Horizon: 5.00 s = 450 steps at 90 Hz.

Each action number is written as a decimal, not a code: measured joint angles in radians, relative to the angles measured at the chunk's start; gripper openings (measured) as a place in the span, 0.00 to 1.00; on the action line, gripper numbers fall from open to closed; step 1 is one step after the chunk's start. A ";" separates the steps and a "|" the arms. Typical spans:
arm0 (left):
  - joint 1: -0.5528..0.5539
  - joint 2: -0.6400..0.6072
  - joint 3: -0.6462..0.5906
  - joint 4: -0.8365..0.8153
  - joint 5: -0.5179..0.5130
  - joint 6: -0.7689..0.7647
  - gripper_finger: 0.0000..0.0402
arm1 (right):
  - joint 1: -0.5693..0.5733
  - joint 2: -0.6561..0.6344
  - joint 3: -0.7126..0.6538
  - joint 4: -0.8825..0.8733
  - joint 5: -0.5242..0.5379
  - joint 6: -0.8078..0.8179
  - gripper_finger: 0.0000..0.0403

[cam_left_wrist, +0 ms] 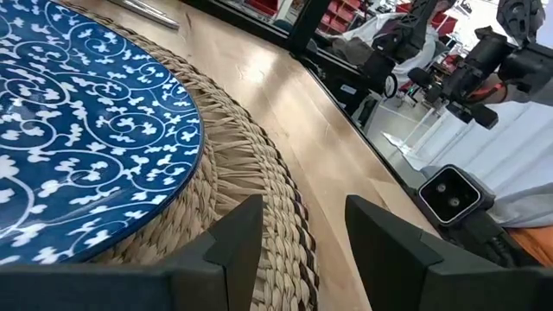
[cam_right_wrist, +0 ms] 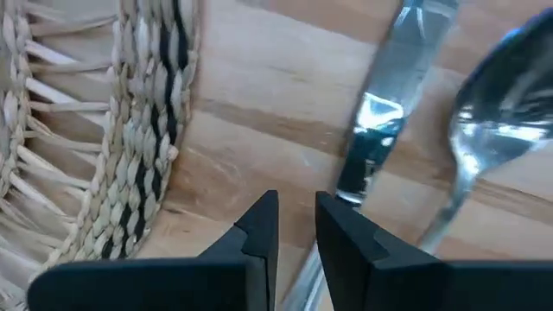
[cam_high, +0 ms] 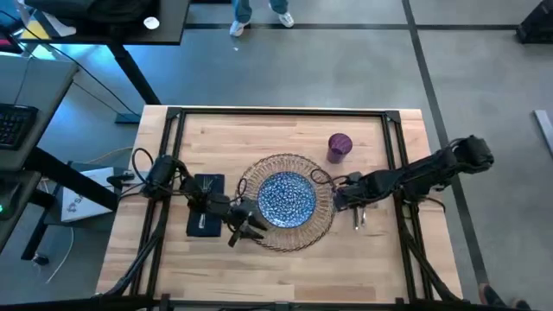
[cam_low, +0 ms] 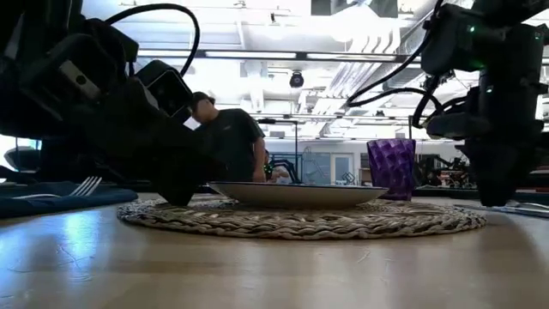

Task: Set table place
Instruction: Move the silver knife to the left of the silver spoon on the table, then adjust the silver spoon, then return to Home Position

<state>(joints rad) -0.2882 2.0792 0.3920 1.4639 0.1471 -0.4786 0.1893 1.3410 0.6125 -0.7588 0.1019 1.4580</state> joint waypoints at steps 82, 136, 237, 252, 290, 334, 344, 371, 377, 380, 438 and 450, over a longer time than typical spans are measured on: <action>0.000 0.000 0.000 0.001 0.000 0.002 0.36 | -0.065 -0.145 -0.105 -0.081 0.010 -0.062 0.11; 0.000 -0.028 -0.002 -0.016 0.001 0.014 0.36 | -0.064 -0.159 0.018 -0.155 0.128 -0.237 0.11; 0.078 -0.981 -0.382 -0.172 -0.388 0.149 0.28 | -0.183 -0.685 0.139 0.309 0.308 -1.414 0.11; 0.165 -1.134 -0.382 -0.296 -0.304 0.158 0.24 | -0.199 -0.770 0.138 0.313 0.277 -1.454 0.11; 0.306 -1.520 -0.369 -0.808 -0.207 0.197 0.18 | -0.203 -1.061 -0.093 0.484 0.192 -1.458 0.11; 0.176 -1.934 -0.337 -1.250 -0.339 0.311 0.09 | -0.203 -1.339 -0.396 0.637 0.030 -1.347 0.11; 0.161 -2.040 -0.337 -1.328 -0.324 0.332 0.07 | -0.203 -1.329 -0.416 0.640 -0.006 -1.338 0.11; 0.157 -2.076 -0.330 -1.421 -0.337 0.321 0.01 | -0.203 -1.337 -0.534 0.834 -0.007 -1.362 0.03; 0.157 -2.076 -0.330 -1.420 -0.334 0.330 0.00 | -0.203 -1.338 -0.566 0.892 -0.009 -1.361 0.01; 0.157 -2.076 -0.330 -1.422 -0.334 0.333 0.00 | -0.203 -1.336 -0.583 0.910 -0.010 -1.361 0.00; 0.156 -2.070 -0.379 -1.451 -0.216 0.435 0.00 | -0.202 -1.336 -0.602 0.771 -0.130 -1.182 0.00; 0.156 -2.070 -0.379 -1.452 -0.209 0.510 0.00 | -0.202 -1.336 -0.602 0.771 -0.131 -1.169 0.00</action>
<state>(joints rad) -0.1318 0.0090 0.0132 0.0116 -0.0619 0.0317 -0.0125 0.0051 0.0101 0.0120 -0.0292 0.2894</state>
